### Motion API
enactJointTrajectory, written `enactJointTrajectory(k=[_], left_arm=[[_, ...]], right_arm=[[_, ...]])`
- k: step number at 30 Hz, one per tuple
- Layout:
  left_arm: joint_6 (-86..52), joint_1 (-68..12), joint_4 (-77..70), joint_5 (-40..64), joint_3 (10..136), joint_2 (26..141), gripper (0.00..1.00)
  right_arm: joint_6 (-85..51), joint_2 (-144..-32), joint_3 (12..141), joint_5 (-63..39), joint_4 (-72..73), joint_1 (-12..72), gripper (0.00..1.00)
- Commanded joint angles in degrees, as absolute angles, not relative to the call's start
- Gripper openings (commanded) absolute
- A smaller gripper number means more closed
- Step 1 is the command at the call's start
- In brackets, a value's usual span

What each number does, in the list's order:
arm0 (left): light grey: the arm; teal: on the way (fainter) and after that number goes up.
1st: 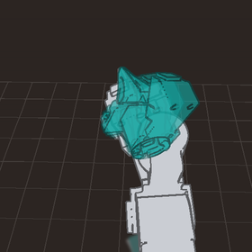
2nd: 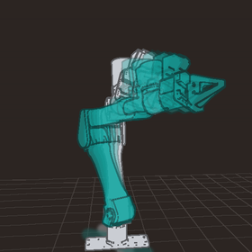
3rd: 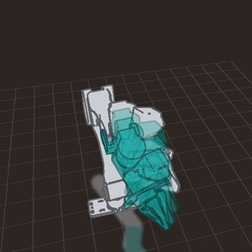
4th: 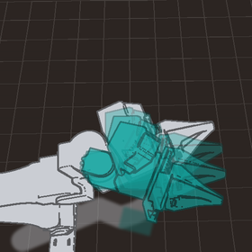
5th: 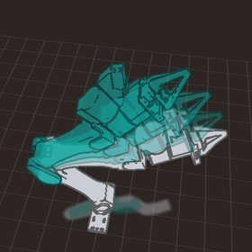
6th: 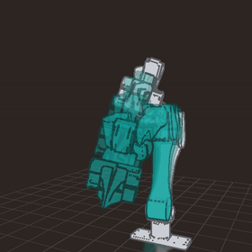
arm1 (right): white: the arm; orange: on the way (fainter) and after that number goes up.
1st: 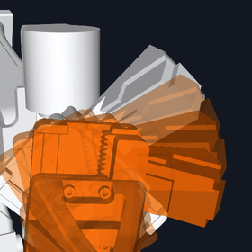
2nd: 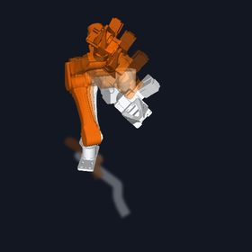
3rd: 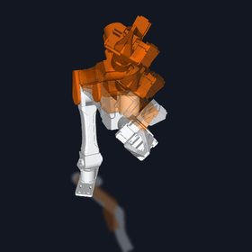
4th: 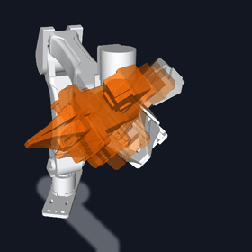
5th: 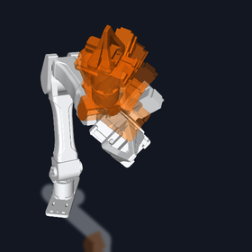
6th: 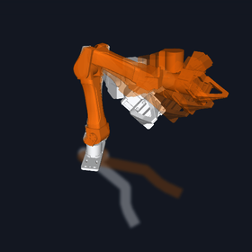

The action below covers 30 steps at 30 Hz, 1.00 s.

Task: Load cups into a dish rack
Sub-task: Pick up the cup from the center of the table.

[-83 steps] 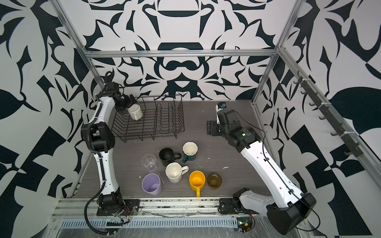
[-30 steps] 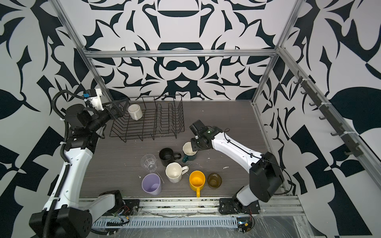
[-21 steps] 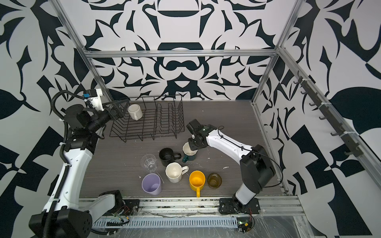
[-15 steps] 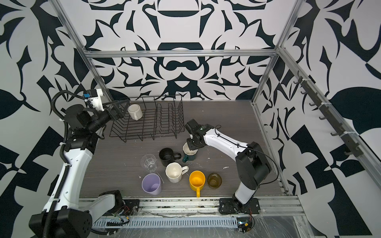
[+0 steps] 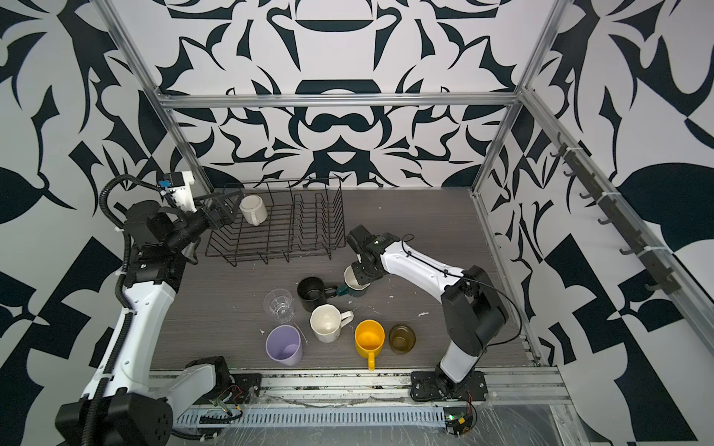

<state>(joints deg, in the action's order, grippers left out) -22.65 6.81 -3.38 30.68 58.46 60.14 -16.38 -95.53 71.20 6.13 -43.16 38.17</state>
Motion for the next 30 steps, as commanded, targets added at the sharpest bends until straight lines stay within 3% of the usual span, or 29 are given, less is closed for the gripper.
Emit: enactJointTrajectory(k=[1, 10, 26, 30], left_arm=[[-23.23, 6.98, -7.33, 29.04, 57.31, 58.55, 0.99], [-24.27, 6.95, -10.38, 29.48, 56.13, 58.83, 0.99], [-19.17, 0.41, -15.10, 31.99, 52.99, 60.18, 0.97], [-15.86, -1.98, -21.53, 37.66, 49.00, 60.64, 0.96]], right_arm=[[-17.17, -90.75, 72.22, 8.58, -45.18, 36.89, 0.00], [-18.13, -82.57, 69.67, 3.69, -46.51, 29.72, 0.00], [-26.07, -69.70, 69.15, -19.28, -37.90, 15.40, 0.00], [-29.70, -68.39, 70.20, -24.06, -33.50, 13.99, 0.00]])
